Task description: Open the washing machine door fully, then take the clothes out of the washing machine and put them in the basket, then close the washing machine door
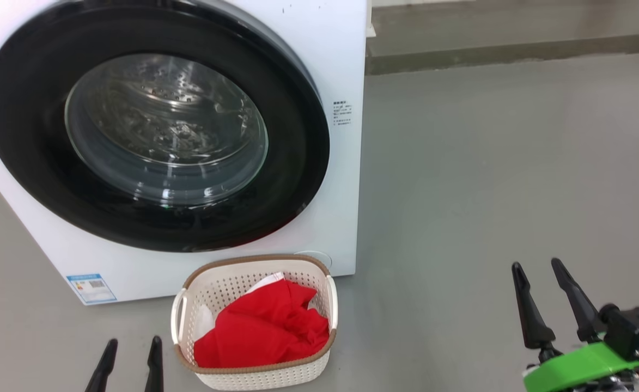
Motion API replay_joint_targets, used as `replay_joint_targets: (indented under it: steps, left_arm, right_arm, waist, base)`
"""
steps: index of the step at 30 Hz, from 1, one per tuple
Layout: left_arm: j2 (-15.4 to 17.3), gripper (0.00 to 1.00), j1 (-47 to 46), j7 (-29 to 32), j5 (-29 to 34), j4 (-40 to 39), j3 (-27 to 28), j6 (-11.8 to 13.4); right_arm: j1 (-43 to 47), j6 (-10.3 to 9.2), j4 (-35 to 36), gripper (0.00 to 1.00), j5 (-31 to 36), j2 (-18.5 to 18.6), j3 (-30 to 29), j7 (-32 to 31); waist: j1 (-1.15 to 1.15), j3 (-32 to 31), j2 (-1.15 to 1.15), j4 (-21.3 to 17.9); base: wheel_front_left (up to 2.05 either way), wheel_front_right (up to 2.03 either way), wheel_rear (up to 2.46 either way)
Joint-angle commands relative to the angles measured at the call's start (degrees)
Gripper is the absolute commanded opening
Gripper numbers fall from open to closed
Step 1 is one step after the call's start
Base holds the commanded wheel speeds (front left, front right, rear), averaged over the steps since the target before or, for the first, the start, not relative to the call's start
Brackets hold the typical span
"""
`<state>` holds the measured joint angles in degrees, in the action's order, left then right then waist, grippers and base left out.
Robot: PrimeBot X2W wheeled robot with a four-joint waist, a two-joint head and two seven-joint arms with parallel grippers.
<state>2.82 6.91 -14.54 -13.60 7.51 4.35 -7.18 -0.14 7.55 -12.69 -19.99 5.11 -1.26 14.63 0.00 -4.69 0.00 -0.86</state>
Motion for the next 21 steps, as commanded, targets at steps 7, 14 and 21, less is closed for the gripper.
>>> replay_joint_targets:
  steps: [7,14,21]
  left_arm:
    - [0.4,1.00,0.5,-0.5,1.0,-1.7,3.1,-0.3]
    - [0.3,1.00,0.8,-0.5,1.1,-1.3,3.5,-0.3]
    - [0.2,1.00,0.7,-0.5,0.3,-0.5,3.7,-0.3]
  right_arm:
    - [1.9,-0.06,3.2,1.00,0.4,0.3,0.1,0.4]
    - [2.4,-0.06,3.1,1.00,0.7,0.4,0.0,0.4]
    - [2.6,-0.06,2.8,1.00,0.7,0.4,0.6,0.4]
  waist:
    - [0.00,-1.1,0.00,-0.3]
    - [0.00,-1.5,0.00,-0.1]
    - [0.00,-1.5,0.00,0.2]
  base:
    - [0.00,0.00,0.00]
    - [0.00,0.00,0.00]
    - [0.00,0.00,0.00]
